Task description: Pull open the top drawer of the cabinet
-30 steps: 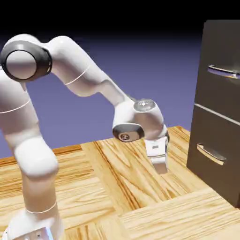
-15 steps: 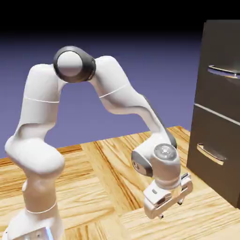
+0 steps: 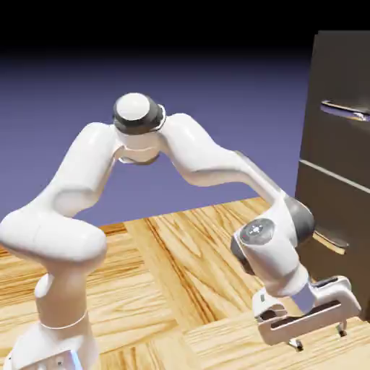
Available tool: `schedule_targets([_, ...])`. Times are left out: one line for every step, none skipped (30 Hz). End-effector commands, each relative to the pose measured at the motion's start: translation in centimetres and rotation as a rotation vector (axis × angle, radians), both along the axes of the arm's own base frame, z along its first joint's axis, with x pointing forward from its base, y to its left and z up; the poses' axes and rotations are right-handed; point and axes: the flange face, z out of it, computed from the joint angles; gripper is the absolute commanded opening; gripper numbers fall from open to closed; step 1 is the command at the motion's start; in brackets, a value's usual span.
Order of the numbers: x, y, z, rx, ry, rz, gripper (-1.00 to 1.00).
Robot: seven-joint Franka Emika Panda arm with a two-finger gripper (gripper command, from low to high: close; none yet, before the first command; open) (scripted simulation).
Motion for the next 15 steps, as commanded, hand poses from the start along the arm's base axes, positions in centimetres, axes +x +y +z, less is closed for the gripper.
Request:
schedule_targets([0.7, 0.1, 1.3, -0.021, -0.044, -0.006, 0.00])
schedule_targets([1.5, 0.4, 2.7, -0.042, -0.090, -0.008, 0.00])
schedule_targets([2.3, 0.8, 4.2, -0.062, -0.138, -0.006, 0.00])
schedule_targets([3.1, 1.4, 5.7, -0.082, -0.186, 0.000, 0.00])
schedule_targets([4.0, 2.0, 7.2, -0.102, -0.235, 0.010, 0.00])
schedule_targets([4.9, 2.9, 8.8, -0.120, -0.286, 0.023, 0.00])
schedule_targets([5.8, 3.9, 10.4, -0.138, -0.336, 0.042, 0.00])
schedule_targets([6.6, 5.1, 12.1, -0.154, -0.388, 0.064, 0.00])
schedule_targets([7.5, 6.4, 13.7, -0.169, -0.439, 0.090, 0.00])
schedule_targets([8.4, 8.0, 15.4, -0.183, -0.490, 0.120, 0.00])
schedule_targets([9.2, 9.7, 17.0, -0.196, -0.542, 0.154, 0.00])
schedule_targets([10.0, 11.5, 18.6, -0.206, -0.592, 0.192, 0.00])
schedule_targets([10.7, 13.6, 20.2, -0.215, -0.642, 0.233, 0.00])
schedule_targets([11.4, 15.9, 21.7, -0.223, -0.691, 0.279, 0.00])
schedule_targets([12.0, 18.3, 23.2, -0.228, -0.739, 0.328, 0.00])
